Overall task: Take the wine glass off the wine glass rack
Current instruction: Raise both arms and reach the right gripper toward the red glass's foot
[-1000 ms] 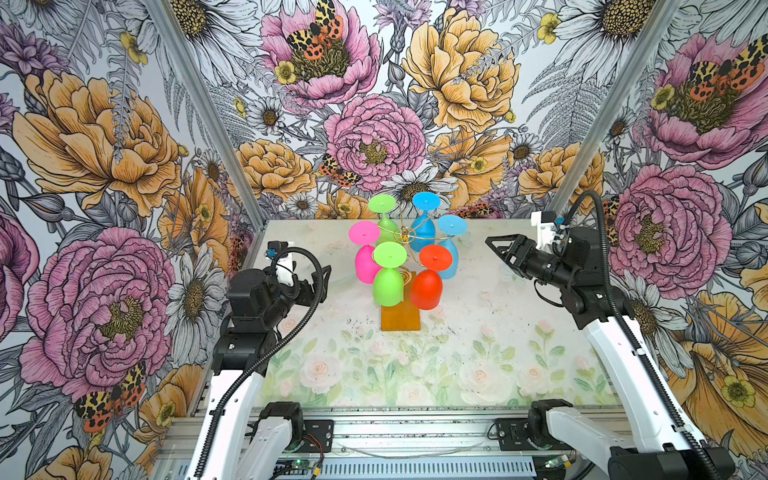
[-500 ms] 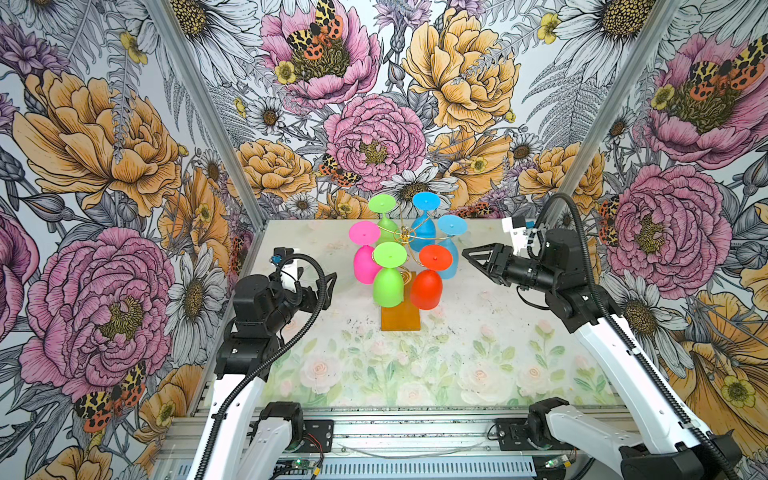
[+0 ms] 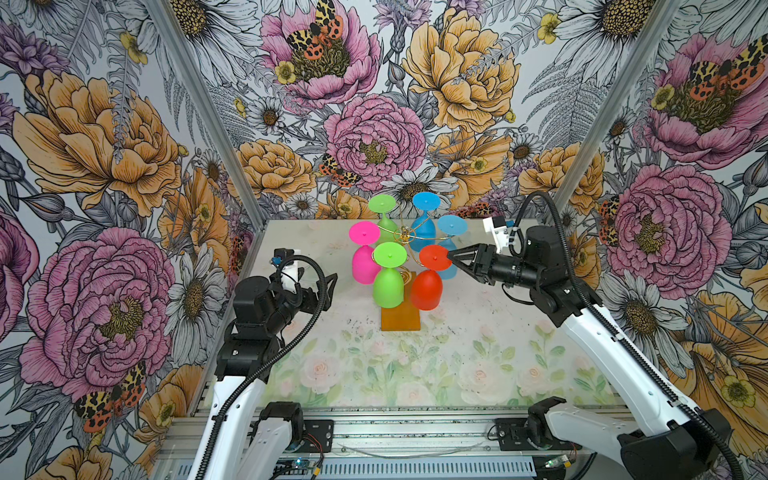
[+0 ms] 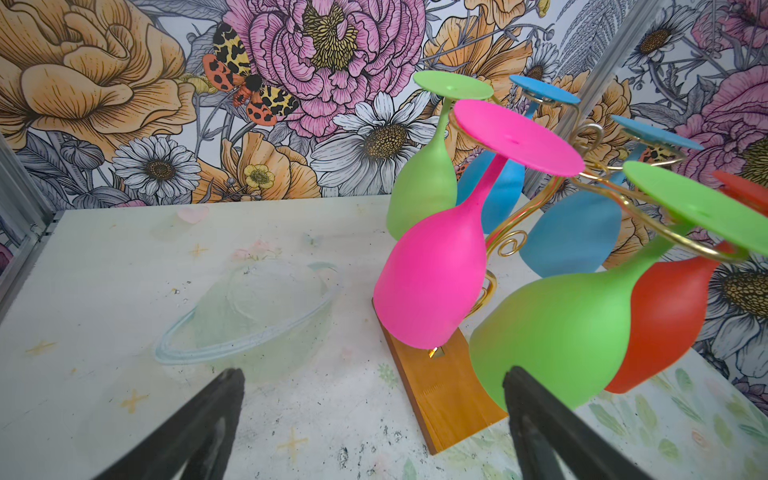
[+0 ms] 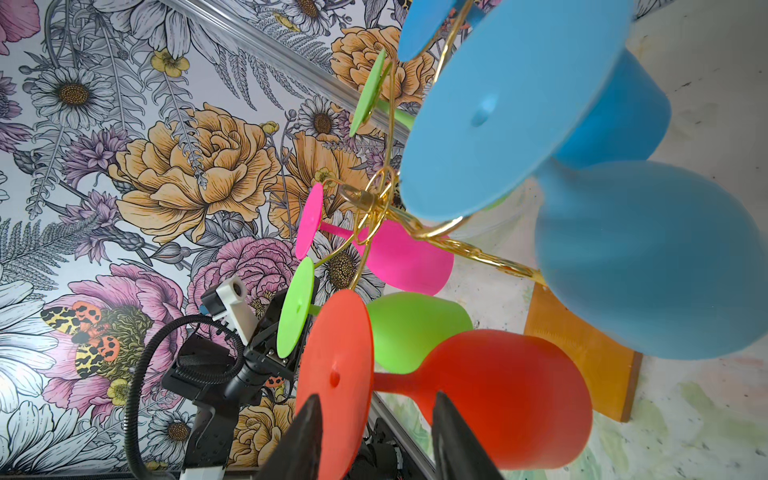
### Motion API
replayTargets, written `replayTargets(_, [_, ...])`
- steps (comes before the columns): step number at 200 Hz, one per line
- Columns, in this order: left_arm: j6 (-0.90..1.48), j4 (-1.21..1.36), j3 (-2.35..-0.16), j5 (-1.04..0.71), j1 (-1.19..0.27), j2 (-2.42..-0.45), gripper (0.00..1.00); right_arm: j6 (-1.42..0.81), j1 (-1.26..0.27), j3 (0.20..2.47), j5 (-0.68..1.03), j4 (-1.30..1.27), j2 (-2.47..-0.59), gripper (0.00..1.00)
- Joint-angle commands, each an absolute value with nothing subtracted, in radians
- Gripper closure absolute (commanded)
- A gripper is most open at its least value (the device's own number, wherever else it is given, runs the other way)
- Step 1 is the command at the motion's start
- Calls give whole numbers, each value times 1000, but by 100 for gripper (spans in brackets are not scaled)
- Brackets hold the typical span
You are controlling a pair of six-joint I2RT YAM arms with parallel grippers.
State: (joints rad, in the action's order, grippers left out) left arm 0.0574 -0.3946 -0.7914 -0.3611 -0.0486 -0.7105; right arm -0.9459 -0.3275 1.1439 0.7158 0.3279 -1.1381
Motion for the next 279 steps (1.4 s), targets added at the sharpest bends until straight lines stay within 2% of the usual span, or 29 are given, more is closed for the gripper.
replayTargets(1, [72, -371, -783, -379, -54, -703, 1, -975, -337, 1146, 739, 248, -1147, 57])
replayTargets(93, [72, -370, -784, -378, -55, -703, 1, -1001, -349, 1128, 753, 208, -1175, 65])
replayTargets(148, [73, -369, -783, -376, -55, -706, 1, -1017, -353, 1120, 761, 184, -1182, 78])
replayTargets(236, [71, -368, -783, -376, -55, -706, 1, -1036, -354, 1111, 765, 164, -1173, 89])
replayTargets(279, [72, -370, -782, -377, -55, -705, 1, -1049, -356, 1105, 772, 153, -1167, 91])
